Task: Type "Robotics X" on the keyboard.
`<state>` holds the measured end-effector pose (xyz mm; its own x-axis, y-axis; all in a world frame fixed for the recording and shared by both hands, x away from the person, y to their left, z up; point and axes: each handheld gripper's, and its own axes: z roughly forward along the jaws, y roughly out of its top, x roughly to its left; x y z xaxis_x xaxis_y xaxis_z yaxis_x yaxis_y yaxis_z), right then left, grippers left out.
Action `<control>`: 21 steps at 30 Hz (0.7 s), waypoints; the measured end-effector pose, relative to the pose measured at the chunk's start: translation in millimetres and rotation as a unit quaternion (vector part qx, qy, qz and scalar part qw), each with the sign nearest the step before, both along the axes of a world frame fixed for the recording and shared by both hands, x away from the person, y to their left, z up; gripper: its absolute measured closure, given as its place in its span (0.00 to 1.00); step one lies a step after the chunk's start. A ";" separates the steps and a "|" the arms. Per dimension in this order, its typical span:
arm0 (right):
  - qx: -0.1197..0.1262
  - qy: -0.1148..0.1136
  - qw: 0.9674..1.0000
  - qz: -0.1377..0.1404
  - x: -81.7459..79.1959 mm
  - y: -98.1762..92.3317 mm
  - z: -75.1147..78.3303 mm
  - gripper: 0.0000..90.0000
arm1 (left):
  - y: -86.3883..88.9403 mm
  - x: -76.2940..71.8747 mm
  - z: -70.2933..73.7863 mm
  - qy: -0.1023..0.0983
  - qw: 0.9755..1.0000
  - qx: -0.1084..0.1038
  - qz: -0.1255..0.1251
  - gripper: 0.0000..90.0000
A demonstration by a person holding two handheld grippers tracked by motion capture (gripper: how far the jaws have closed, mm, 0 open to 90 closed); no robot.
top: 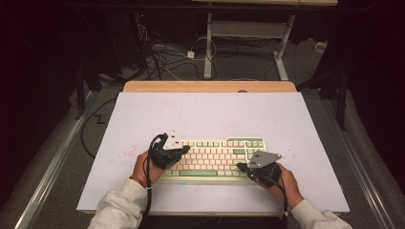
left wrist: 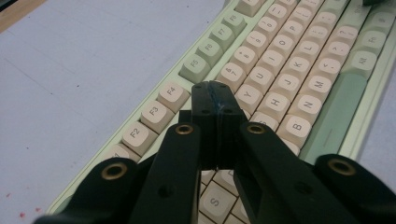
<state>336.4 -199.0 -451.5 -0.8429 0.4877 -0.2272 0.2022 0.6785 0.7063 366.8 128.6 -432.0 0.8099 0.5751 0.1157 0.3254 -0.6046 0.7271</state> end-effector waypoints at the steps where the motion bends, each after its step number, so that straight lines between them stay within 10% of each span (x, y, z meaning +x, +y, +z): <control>1: 0.000 0.000 1.000 0.000 0.0 0.0 0.0 1.00 | 0.6 -0.1 0.4 -0.001 1.000 0.001 0.000 0.97; 21: 0.046 -0.021 0.999 -0.010 -3.8 -11.2 20.6 1.00 | 8.4 -2.6 3.8 -0.015 1.000 -0.007 0.005 0.97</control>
<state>332.5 -210.2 -430.9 -0.8238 0.5247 -0.2145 0.1843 0.6058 0.7740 364.2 137.1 -428.2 0.8005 0.5848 0.1313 0.3097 -0.5911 0.7447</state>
